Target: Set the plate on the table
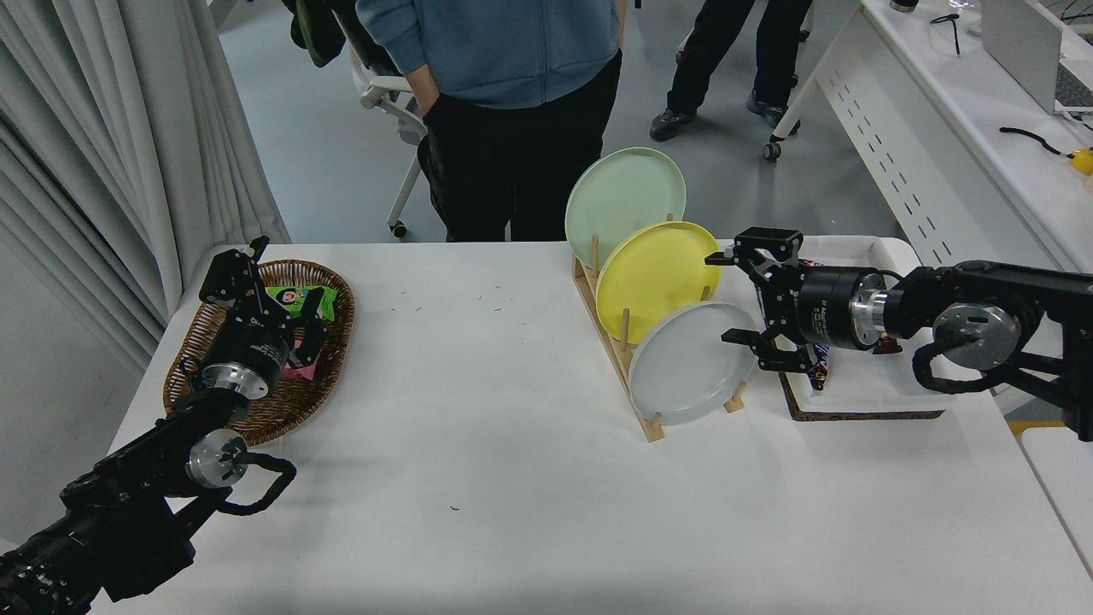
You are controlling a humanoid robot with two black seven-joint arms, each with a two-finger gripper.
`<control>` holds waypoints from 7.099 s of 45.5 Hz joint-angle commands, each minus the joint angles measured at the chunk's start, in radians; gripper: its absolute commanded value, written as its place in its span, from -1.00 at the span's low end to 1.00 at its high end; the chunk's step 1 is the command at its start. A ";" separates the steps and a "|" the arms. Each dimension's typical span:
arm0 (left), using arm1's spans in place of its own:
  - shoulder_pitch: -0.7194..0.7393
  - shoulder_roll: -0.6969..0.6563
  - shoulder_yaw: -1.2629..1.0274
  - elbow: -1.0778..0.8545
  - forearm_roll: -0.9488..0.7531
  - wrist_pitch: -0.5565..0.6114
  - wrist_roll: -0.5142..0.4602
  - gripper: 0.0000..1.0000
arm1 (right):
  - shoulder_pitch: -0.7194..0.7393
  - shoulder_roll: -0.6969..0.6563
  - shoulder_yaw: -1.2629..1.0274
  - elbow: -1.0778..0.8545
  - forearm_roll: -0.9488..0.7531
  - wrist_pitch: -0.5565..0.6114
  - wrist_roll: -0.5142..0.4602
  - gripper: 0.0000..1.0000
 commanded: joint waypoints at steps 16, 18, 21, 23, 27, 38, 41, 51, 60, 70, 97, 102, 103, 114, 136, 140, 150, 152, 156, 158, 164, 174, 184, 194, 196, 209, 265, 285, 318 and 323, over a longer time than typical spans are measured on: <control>0.000 0.000 0.000 0.000 -0.001 0.000 0.000 1.00 | -0.039 0.018 0.084 0.001 -0.022 -0.053 -0.021 0.98; 0.000 0.000 0.000 0.000 0.000 0.000 0.000 1.00 | -0.042 0.028 0.093 0.001 -0.024 -0.053 -0.021 0.98; 0.000 0.000 0.000 0.000 0.000 0.000 0.000 1.00 | -0.054 0.038 0.104 -0.005 -0.021 -0.056 -0.021 0.98; 0.000 0.000 0.000 0.000 0.000 0.000 0.000 1.00 | -0.057 0.047 0.110 -0.014 -0.021 -0.067 -0.021 0.98; 0.000 0.000 0.000 0.000 0.000 0.000 0.000 1.00 | -0.063 0.087 0.119 -0.056 -0.013 -0.095 -0.021 0.98; -0.001 0.000 0.000 0.000 0.000 0.000 0.000 1.00 | -0.067 0.097 0.121 -0.067 -0.002 -0.104 -0.030 0.98; 0.000 0.000 0.000 0.000 0.000 0.000 0.000 1.00 | -0.067 0.097 0.121 -0.067 -0.002 -0.105 -0.076 0.97; 0.000 0.000 0.000 0.000 0.000 0.000 0.000 1.00 | -0.062 0.099 0.122 -0.065 0.050 -0.122 -0.211 0.75; 0.000 0.000 0.000 0.000 0.000 0.000 0.000 1.00 | -0.060 0.097 0.141 -0.070 0.045 -0.135 -0.213 0.73; 0.000 0.000 0.000 0.000 0.000 0.000 0.000 1.00 | -0.060 0.097 0.155 -0.073 0.038 -0.148 -0.213 0.75; 0.000 0.000 0.000 0.000 -0.001 0.000 0.000 1.00 | -0.060 0.094 0.185 -0.074 0.036 -0.155 -0.219 0.05; 0.000 0.000 0.000 0.000 -0.001 0.000 0.000 1.00 | -0.059 0.094 0.190 -0.071 0.038 -0.155 -0.223 -0.05; 0.000 0.000 0.000 0.000 0.000 0.000 0.000 1.00 | -0.059 0.094 0.190 -0.071 0.039 -0.153 -0.223 -0.08; 0.000 0.000 0.000 0.000 -0.001 0.000 0.000 1.00 | -0.062 0.093 0.190 -0.071 0.045 -0.155 -0.225 -0.20; 0.000 0.000 0.000 0.000 0.000 0.000 0.000 1.00 | -0.063 0.096 0.210 -0.073 0.056 -0.174 -0.272 -0.41; 0.000 0.000 0.000 0.000 0.000 0.000 0.000 1.00 | -0.063 0.097 0.216 -0.074 0.070 -0.181 -0.288 -0.41; 0.000 0.000 0.000 0.000 0.000 0.000 0.000 1.00 | -0.063 0.097 0.225 -0.074 0.082 -0.190 -0.309 -0.44; 0.000 0.000 0.000 0.000 0.000 0.000 0.000 1.00 | -0.065 0.097 0.237 -0.073 0.082 -0.190 -0.311 -0.45; 0.000 0.000 0.000 0.000 0.000 0.000 0.000 1.00 | -0.067 0.097 0.245 -0.074 0.082 -0.191 -0.312 -0.45; -0.001 0.000 0.000 0.000 0.000 0.000 0.000 1.00 | -0.067 0.099 0.247 -0.074 0.082 -0.191 -0.312 -0.46; 0.000 0.000 0.000 0.000 0.000 0.000 0.000 1.00 | -0.067 0.099 0.248 -0.074 0.082 -0.196 -0.315 -0.51; 0.000 0.000 0.000 0.000 0.000 0.000 0.000 1.00 | -0.070 0.102 0.253 -0.076 0.082 -0.199 -0.332 -0.60; 0.000 0.000 0.000 0.000 0.000 0.000 0.000 1.00 | -0.073 0.103 0.253 -0.077 0.082 -0.208 -0.337 -0.63; 0.000 0.000 0.000 0.000 -0.001 0.000 0.000 1.00 | -0.073 0.107 0.261 -0.088 0.082 -0.217 -0.338 -0.72; 0.000 0.000 0.000 0.000 0.000 0.000 0.000 1.00 | -0.073 0.108 0.265 -0.090 0.082 -0.217 -0.338 -0.76; 0.000 0.000 0.000 0.000 0.000 0.000 0.000 1.00 | -0.077 0.111 0.268 -0.090 0.082 -0.216 -0.338 -0.95; 0.000 0.000 0.000 0.000 0.000 0.000 0.000 1.00 | 0.111 -0.007 0.596 -0.005 0.080 -0.349 -0.473 -1.00; 0.000 0.000 0.000 0.000 0.000 0.000 0.000 1.00 | 0.092 0.031 0.613 0.199 0.191 -0.684 -0.467 -1.00; 0.000 0.000 0.000 0.000 -0.001 0.000 0.000 1.00 | -0.208 0.203 0.831 0.128 0.423 -0.624 -0.473 -1.00; 0.000 0.000 0.000 0.000 -0.001 0.000 0.000 1.00 | -0.251 0.211 0.828 0.116 0.442 -0.618 -0.470 -1.00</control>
